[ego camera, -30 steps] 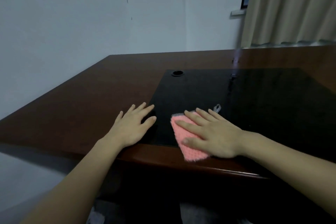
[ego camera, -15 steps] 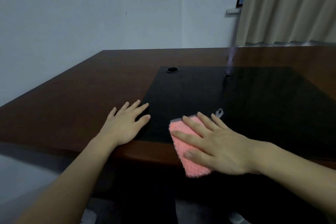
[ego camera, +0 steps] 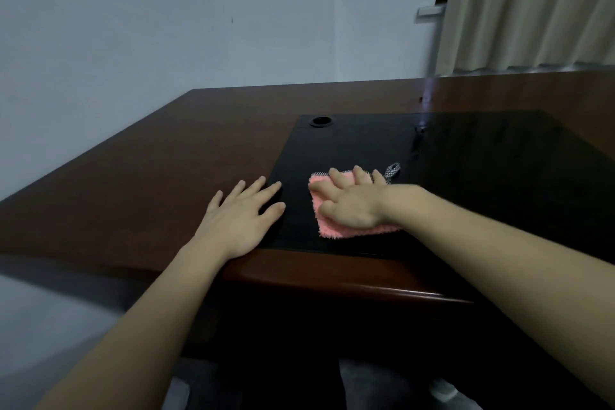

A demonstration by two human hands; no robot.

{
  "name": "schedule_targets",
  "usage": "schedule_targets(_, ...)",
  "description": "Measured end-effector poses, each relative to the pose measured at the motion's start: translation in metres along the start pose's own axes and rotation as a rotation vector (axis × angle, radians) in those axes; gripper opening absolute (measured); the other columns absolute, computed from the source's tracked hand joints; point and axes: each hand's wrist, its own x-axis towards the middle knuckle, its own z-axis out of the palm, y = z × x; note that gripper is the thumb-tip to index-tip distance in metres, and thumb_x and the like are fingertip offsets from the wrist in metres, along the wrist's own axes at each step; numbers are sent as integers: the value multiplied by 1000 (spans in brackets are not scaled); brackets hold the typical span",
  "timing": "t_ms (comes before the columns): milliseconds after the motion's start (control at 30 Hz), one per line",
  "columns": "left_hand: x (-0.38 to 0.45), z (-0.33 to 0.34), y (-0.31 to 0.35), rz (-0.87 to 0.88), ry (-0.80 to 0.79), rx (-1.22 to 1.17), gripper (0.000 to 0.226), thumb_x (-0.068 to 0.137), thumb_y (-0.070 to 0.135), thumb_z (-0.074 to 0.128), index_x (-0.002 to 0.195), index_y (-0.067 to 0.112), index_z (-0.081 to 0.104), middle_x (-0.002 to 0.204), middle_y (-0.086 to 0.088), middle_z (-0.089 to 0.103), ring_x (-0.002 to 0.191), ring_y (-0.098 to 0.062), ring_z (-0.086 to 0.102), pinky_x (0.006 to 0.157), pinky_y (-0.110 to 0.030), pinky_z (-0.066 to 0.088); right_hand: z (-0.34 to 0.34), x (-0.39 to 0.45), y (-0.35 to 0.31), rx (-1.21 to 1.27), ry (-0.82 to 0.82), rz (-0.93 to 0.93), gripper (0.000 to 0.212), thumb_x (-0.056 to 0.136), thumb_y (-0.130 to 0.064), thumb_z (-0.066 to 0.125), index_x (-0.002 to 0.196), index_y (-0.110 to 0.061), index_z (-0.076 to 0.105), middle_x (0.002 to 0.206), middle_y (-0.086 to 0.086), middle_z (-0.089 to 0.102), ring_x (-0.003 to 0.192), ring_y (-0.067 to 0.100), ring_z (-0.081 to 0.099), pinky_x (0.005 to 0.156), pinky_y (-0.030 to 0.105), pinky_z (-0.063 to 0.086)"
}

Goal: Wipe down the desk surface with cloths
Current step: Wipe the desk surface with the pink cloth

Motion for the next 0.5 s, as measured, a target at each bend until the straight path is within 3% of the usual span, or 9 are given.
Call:
schedule_targets(167, -1, 0, -2, 6, -6, 14, 56, 103, 61, 22, 157, 50, 16, 169, 15, 4, 156, -18, 1, 125, -50, 1, 23, -36, 0, -109, 182, -65, 59, 106, -55, 8, 160, -39, -11, 170, 3, -15, 151, 34, -28, 118, 57, -24)
schedule_targets(333, -1, 0, 0, 4, -17, 24, 55, 104, 61, 21, 158, 50, 14, 169, 15, 3, 156, -18, 1, 125, -51, 1, 37, -94, 20, -75, 104, -184, 58, 106, -54, 9, 158, -42, -15, 167, -6, -25, 152, 22, -27, 123, 42, -19)
schedule_targets(500, -2, 0, 0, 7, -8, 17, 55, 104, 61, 22, 157, 50, 15, 169, 15, 4, 156, -18, 1, 125, -51, 1, 35, -92, 37, -46, 81, -144, 57, 104, -60, 10, 153, -53, -17, 166, -15, -23, 153, 20, -24, 123, 46, -16)
